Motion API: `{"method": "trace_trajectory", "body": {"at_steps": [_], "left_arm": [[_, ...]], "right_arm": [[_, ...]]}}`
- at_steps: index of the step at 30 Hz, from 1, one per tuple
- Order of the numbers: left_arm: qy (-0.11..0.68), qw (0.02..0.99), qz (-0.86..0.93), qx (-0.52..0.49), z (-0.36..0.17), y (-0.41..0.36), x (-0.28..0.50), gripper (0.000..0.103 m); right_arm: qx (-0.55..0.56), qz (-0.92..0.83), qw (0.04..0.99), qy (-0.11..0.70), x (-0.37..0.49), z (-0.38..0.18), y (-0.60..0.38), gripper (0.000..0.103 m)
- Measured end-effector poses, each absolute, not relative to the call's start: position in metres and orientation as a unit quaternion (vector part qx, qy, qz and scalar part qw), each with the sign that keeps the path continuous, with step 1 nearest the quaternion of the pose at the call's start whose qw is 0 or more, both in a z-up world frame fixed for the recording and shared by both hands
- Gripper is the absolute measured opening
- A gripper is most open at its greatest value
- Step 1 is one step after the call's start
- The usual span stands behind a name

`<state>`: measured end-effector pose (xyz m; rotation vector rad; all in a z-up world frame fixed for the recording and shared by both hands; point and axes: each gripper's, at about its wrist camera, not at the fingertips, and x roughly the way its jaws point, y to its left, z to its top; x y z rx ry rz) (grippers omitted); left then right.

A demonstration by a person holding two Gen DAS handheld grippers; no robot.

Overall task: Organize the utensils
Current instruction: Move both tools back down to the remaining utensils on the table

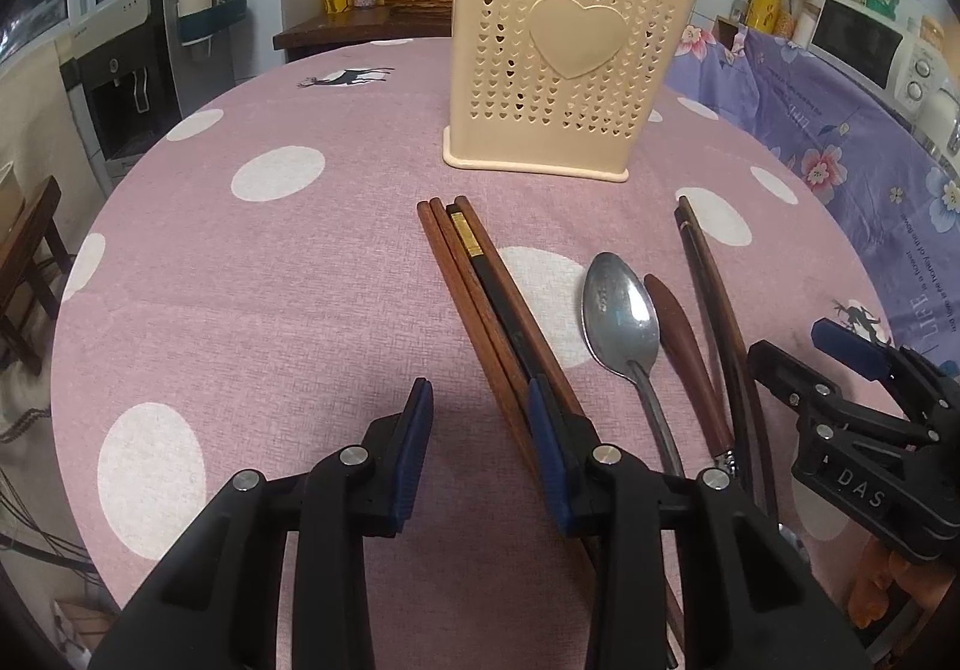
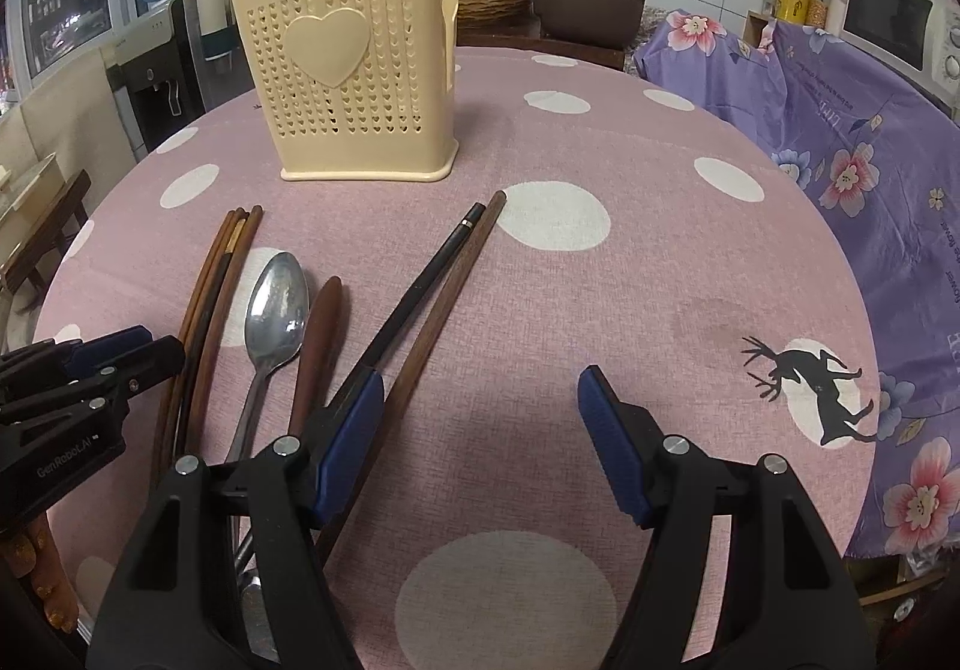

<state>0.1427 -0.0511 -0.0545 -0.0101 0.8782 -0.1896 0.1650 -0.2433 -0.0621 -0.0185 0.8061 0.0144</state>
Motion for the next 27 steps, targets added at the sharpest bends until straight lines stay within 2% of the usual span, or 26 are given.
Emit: {"method": "trace_trajectory", "body": {"at_steps": [12, 15, 17, 19, 27], "left_arm": [[0.423, 0.904, -0.058, -0.026, -0.045, -0.021, 0.147, 0.033], [0.417, 0.906, -0.062, -0.024, -0.041, -0.024, 0.151, 0.033], [0.417, 0.906, -0.064, -0.026, -0.04, -0.025, 0.153, 0.033], [0.418, 0.905, -0.068, -0.03, -0.04, -0.026, 0.155, 0.033], [0.42, 0.904, -0.071, -0.039, -0.042, -0.021, 0.153, 0.033]], "right_arm": [[0.022, 0.024, 0.916, 0.4, 0.173, -0.052, -0.252, 0.066], [0.057, 0.058, 0.913, 0.4, 0.176, -0.045, -0.249, 0.059], [0.094, 0.092, 0.902, 0.41, 0.18, -0.044, -0.247, 0.049], [0.102, 0.106, 0.897, 0.417, 0.183, -0.044, -0.241, 0.043], [0.121, 0.115, 0.881, 0.443, 0.188, -0.058, -0.232, 0.026]]}}
